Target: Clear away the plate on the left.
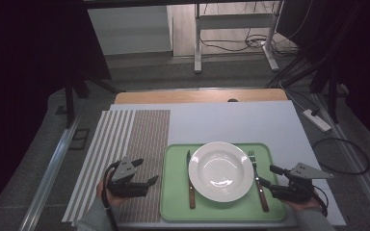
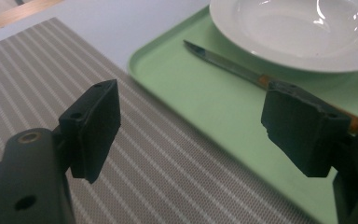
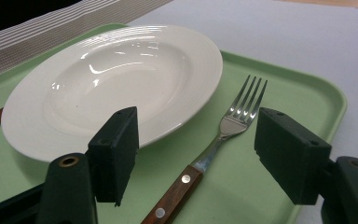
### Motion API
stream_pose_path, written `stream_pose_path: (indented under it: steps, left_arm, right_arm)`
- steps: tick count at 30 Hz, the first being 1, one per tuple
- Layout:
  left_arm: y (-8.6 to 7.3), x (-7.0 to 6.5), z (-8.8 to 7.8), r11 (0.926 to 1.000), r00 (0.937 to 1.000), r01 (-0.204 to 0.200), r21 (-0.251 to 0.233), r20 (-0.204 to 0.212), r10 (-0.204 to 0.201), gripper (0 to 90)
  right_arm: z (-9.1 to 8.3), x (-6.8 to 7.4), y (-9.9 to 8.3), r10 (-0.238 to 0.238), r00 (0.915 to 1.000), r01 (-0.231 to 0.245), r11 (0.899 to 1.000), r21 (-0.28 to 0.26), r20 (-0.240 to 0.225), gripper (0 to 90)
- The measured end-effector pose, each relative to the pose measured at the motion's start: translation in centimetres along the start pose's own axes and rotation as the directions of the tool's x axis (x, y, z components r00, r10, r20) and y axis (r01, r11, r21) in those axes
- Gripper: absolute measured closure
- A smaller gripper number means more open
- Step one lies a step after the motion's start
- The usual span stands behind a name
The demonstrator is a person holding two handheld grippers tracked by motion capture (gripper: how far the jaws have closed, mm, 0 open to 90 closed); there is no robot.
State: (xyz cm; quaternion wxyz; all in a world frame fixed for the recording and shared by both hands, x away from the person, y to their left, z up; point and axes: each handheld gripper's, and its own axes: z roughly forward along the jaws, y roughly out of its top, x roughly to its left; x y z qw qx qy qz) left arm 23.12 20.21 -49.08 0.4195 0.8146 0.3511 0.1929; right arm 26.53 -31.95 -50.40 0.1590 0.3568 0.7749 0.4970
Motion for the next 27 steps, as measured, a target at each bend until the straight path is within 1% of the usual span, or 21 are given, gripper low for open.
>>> stream_pose_path:
  steps: [5, 10, 12, 15, 23, 27]
  left_arm:
    - [-1.4, 0.2, -1.1, 0.9999, 0.9997, 0.015, -0.006, -0.019, -0.015, 20.8]
    - [-2.1, 0.4, -1.0, 0.9996, 0.9991, 0.029, -0.003, -0.03, -0.029, 20.6]
    - [-2.2, 0.4, -0.9, 0.9997, 0.9994, 0.024, 0.006, -0.025, -0.024, 20.4]
    - [-2.2, 0.4, -0.8, 0.9998, 0.9996, 0.022, 0.002, -0.02, -0.021, 20.3]
    - [-2.3, 0.5, -0.8, 0.9998, 0.9995, 0.021, 0.002, -0.022, -0.021, 20.2]
    - [-2.3, 0.6, -0.8, 0.9996, 0.9993, 0.028, -0.005, -0.025, -0.028, 20.1]
  right_arm:
    - [0.0, 0.0, 0.0, -0.003, 1.0, 0.003, 1.0, 0.002, 0.0, 30.8]
    - [0.1, 0.1, -0.1, -0.011, 0.9999, 0.011, 1.0, 0.005, -0.002, 30.8]
    - [0.0, 0.1, -0.1, -0.011, 0.9999, 0.011, 1.0, 0.004, -0.005, 30.8]
    - [0.0, 0.2, -0.2, -0.014, 0.9999, 0.014, 1.0, 0.004, -0.007, 30.8]
    - [-0.1, 0.3, -0.2, -0.024, 0.9996, 0.024, 1.0, -0.006, -0.011, 30.8]
    - [-0.2, 0.3, -0.1, -0.023, 0.9997, 0.023, 1.0, -0.01, -0.011, 30.8]
